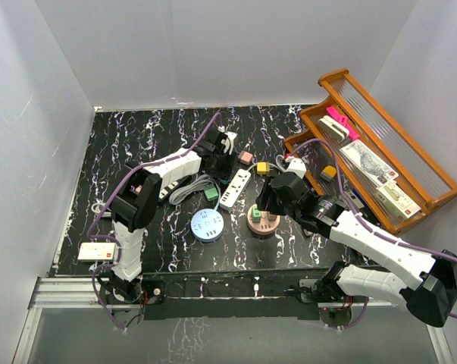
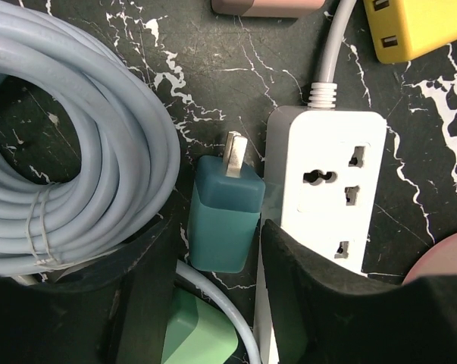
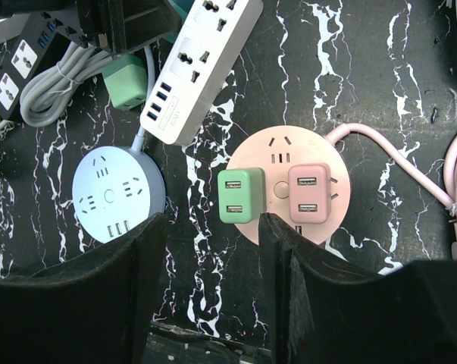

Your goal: Insert the plug

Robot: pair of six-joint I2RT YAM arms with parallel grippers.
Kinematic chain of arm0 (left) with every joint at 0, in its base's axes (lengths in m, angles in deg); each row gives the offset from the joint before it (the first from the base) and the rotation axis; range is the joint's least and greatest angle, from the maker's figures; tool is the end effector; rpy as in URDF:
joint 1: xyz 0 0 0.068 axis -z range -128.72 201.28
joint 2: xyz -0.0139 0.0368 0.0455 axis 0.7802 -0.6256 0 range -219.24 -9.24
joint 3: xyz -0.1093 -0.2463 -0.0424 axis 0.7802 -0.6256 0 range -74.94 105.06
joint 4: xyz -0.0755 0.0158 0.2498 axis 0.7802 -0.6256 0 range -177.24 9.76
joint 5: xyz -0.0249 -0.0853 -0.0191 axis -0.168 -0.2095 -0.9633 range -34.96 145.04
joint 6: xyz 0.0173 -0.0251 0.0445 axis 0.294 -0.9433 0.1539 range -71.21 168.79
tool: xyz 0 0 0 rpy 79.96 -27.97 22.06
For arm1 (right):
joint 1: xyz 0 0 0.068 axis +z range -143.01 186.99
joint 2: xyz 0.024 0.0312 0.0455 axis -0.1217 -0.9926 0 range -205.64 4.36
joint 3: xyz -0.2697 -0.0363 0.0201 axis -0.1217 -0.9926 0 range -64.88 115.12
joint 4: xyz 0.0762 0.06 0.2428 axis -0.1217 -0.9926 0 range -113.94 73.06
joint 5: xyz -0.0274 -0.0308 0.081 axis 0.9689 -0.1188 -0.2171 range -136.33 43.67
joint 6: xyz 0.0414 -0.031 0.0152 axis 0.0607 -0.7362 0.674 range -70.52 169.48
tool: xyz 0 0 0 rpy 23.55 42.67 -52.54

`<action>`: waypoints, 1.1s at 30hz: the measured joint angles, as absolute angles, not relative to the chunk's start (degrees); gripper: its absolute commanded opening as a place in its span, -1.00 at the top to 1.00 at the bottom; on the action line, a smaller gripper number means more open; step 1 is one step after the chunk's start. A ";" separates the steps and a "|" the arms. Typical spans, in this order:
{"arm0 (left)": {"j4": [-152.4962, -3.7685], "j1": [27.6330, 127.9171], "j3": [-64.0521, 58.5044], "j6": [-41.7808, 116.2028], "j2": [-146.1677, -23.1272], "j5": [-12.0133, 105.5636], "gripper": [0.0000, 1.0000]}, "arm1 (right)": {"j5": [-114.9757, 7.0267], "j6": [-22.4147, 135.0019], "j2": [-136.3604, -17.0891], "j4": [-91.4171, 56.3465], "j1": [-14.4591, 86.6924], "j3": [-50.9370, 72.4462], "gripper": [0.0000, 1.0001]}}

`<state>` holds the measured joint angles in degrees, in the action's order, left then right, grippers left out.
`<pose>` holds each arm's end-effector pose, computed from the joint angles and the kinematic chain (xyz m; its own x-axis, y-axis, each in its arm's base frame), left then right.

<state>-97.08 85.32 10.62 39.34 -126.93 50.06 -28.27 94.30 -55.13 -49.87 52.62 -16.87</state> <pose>0.3743 -0.2567 0.1852 -0.7160 0.2863 -0.6368 0.4940 0.8522 -0.1723 0.1583 0.1460 0.2756 -0.7169 0.2255 -0.6597 -0.0273 0.9364 0.3497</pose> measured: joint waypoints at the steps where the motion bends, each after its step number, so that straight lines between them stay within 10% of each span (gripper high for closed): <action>1: -97.36 85.32 10.86 39.45 -127.08 50.06 0.11 | -28.27 94.38 -55.13 -49.87 52.62 -16.87 0.00; 7: -98.67 85.32 12.89 39.88 -127.39 50.09 0.12 | -28.29 94.62 -55.15 -49.87 52.62 -16.87 0.00; 22: -93.71 85.32 11.23 36.50 -127.78 47.81 0.96 | -29.78 94.56 -54.52 -47.20 52.62 -17.15 0.02; 33: -79.26 85.32 -7.31 22.64 -98.32 47.20 0.95 | -31.94 95.96 -46.14 -25.45 52.59 -27.10 0.03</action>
<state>-79.26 85.32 -7.31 22.64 -98.32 47.20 -31.94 95.96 -46.14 -25.45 52.59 -27.10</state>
